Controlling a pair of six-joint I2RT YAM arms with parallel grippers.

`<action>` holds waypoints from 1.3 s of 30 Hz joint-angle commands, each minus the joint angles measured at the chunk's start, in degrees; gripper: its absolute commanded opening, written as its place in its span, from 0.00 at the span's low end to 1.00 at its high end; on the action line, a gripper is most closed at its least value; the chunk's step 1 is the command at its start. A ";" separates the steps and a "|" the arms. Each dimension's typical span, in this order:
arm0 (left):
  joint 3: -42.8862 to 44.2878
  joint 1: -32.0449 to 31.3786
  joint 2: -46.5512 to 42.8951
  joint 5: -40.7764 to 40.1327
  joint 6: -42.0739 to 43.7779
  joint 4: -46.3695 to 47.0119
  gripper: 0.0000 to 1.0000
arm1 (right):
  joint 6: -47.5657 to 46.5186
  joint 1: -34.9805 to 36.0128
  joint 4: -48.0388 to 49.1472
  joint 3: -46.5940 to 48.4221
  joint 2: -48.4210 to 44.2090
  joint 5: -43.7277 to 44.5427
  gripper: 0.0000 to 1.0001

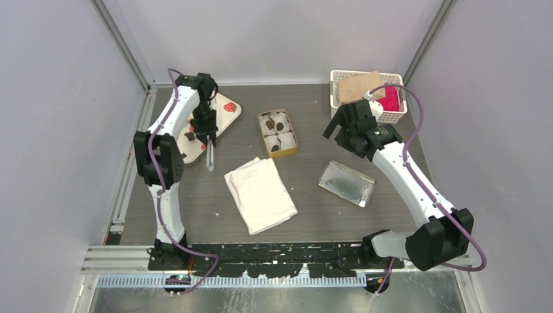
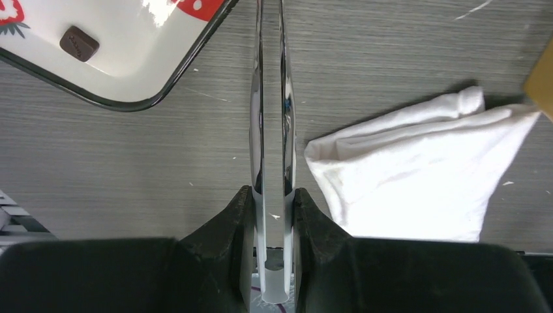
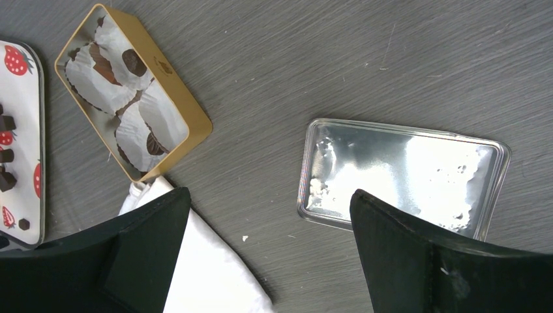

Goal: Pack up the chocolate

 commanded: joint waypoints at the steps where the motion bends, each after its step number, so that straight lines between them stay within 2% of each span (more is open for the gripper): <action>1: -1.06 0.97 0.39 -3.16 1.11 -0.39 0.22 | 0.04 -0.22 1.98 2.61 -0.45 0.47 0.97; 14: -3.65 3.23 3.04 1.44 0.19 3.37 0.36 | 0.14 -0.21 1.98 2.97 0.01 0.86 0.97; 20: -3.34 4.09 4.47 3.82 0.26 5.06 0.38 | 0.21 -0.20 2.02 3.00 0.18 0.86 0.97; 29: -0.24 5.56 7.42 4.65 -0.66 5.18 0.41 | 0.33 -0.27 2.15 3.07 0.42 0.68 0.97; 39: 8.61 6.22 13.84 6.71 -0.35 2.10 0.42 | 0.48 -0.24 2.07 3.21 0.24 1.08 0.97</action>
